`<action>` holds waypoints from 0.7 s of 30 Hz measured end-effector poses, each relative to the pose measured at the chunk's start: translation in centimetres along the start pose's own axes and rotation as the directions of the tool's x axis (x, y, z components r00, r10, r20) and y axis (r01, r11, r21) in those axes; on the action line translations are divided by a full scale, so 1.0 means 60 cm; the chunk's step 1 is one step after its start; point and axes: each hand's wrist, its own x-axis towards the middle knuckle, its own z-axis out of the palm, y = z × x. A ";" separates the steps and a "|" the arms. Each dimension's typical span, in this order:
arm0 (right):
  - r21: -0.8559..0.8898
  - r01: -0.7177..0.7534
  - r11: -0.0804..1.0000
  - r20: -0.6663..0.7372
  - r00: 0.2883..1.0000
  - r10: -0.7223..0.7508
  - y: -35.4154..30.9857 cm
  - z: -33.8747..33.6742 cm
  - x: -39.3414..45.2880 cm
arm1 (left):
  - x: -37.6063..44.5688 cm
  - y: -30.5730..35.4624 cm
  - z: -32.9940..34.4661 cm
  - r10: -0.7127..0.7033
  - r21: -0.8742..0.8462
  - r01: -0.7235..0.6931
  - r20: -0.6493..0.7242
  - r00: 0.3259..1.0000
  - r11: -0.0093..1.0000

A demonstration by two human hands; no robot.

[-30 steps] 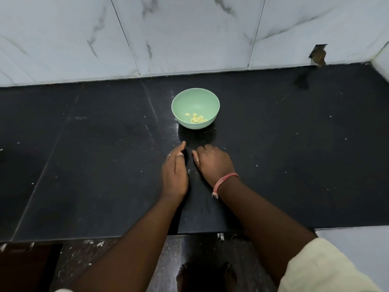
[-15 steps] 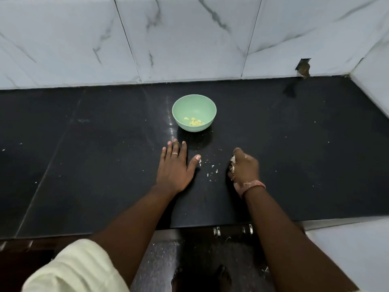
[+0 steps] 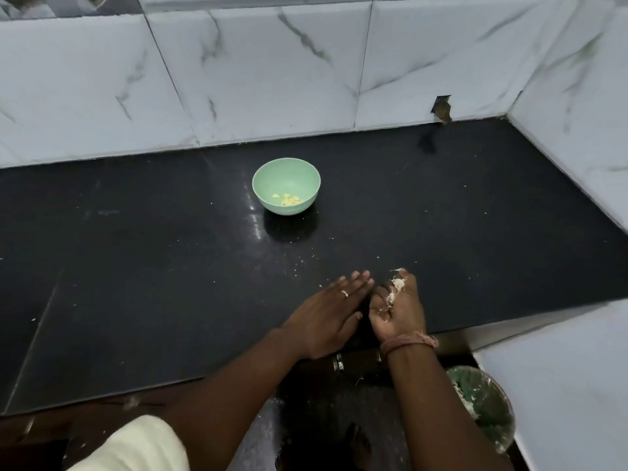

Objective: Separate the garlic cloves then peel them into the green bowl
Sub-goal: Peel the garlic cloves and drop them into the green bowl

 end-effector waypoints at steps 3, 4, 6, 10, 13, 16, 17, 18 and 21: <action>0.035 -0.014 0.999 0.013 1.000 0.013 0.001 -0.041 -0.021 | -0.002 -0.013 -0.007 -0.176 -0.172 0.134 -0.261 0.949 0.976; 0.053 -0.009 0.999 0.014 1.000 0.008 0.004 -0.050 -0.028 | 0.003 -0.026 -0.016 -0.325 -0.214 0.266 -0.322 0.889 0.940; 0.090 0.008 0.996 0.007 1.000 -0.009 0.013 -0.067 -0.045 | 0.017 -0.055 -0.036 -0.541 -0.179 0.511 -0.322 0.777 0.841; 0.150 0.059 0.987 -0.106 0.993 -0.044 0.028 -0.109 -0.068 | 0.028 -0.102 -0.051 -0.558 0.143 0.568 -0.107 0.823 0.810; 0.210 0.097 0.973 -0.226 0.973 -0.048 0.030 -0.140 -0.070 | 0.027 -0.083 -0.043 -0.439 0.218 0.436 -0.035 0.898 0.873; 0.201 0.083 0.976 -0.317 0.948 -0.015 0.050 -0.161 -0.056 | 0.027 -0.015 -0.019 -0.237 0.162 0.225 0.060 0.970 0.961; 0.203 0.062 0.977 -0.305 0.952 0.003 0.061 -0.159 -0.050 | 0.026 0.013 -0.009 -0.154 0.106 0.144 0.095 0.983 0.984; 0.232 0.055 0.971 -0.276 0.961 0.012 0.073 -0.156 -0.044 | 0.026 0.040 -0.001 -0.071 0.013 0.070 0.131 0.989 0.997; 0.329 0.073 0.942 -0.201 0.980 -0.006 0.093 -0.134 -0.024 | 0.018 0.088 0.012 0.117 -0.267 -0.083 0.111 0.987 0.960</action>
